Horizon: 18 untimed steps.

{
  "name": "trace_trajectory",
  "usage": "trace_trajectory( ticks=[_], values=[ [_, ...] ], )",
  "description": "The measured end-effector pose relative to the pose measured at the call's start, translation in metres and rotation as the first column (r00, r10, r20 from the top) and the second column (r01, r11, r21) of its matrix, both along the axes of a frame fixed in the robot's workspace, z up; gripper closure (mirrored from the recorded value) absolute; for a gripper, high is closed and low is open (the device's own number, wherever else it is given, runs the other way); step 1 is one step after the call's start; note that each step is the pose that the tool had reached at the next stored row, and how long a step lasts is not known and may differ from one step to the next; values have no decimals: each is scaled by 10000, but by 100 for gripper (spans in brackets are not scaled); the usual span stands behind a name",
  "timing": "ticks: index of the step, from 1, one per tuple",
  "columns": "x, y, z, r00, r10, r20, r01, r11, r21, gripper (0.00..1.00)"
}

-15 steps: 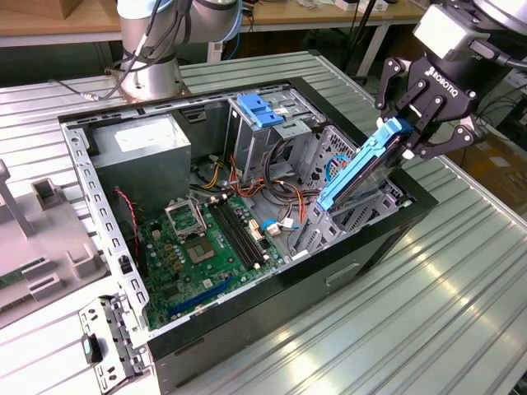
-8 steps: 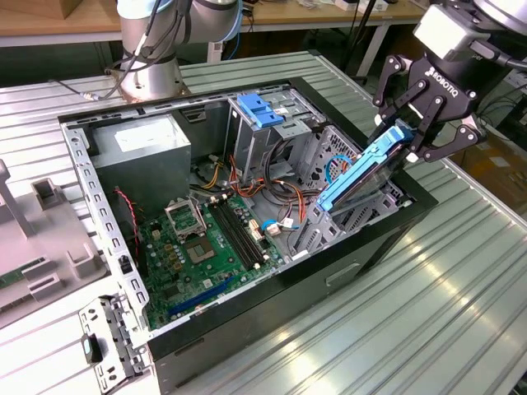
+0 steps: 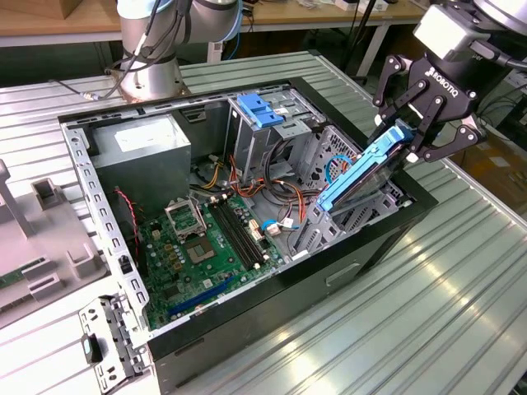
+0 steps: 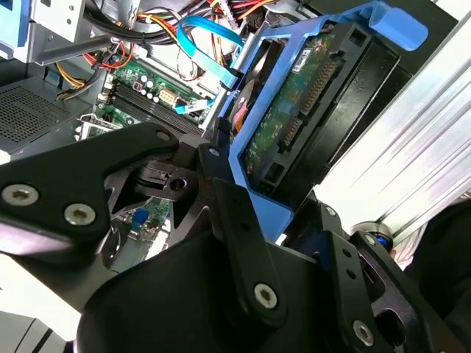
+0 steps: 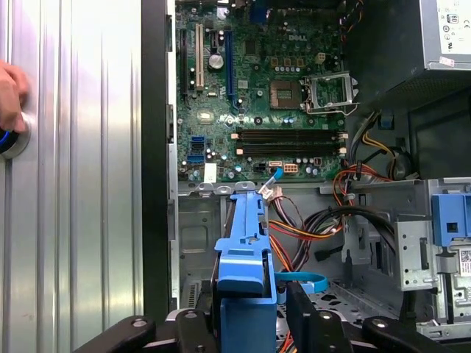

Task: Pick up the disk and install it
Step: 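Insert the disk into the insertion slot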

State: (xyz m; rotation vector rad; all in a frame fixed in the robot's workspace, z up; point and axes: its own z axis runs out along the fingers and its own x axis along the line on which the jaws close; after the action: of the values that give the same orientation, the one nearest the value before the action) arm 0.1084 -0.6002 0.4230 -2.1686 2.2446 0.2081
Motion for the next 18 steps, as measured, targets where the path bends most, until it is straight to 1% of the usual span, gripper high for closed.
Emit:
trace_trajectory(
  ticks=[1, 3, 11, 13, 15, 18],
  values=[
    [0, 0, 0, 10000, 0, 0, 0, 10000, 0, 51],
    [0, 0, 0, 10000, 0, 0, 0, 10000, 2, 64],
    [0, -1, 5, 10000, 0, 0, 0, 10000, 6, 64],
    [0, -1, 38, 10000, 0, 1, 0, 10000, 8, 64],
    [0, 0, 98, 10000, 0, -1, 0, 10000, 14, 64],
    [0, 0, 152, 10000, 0, 0, 0, 10000, 26, 64]
  ],
)
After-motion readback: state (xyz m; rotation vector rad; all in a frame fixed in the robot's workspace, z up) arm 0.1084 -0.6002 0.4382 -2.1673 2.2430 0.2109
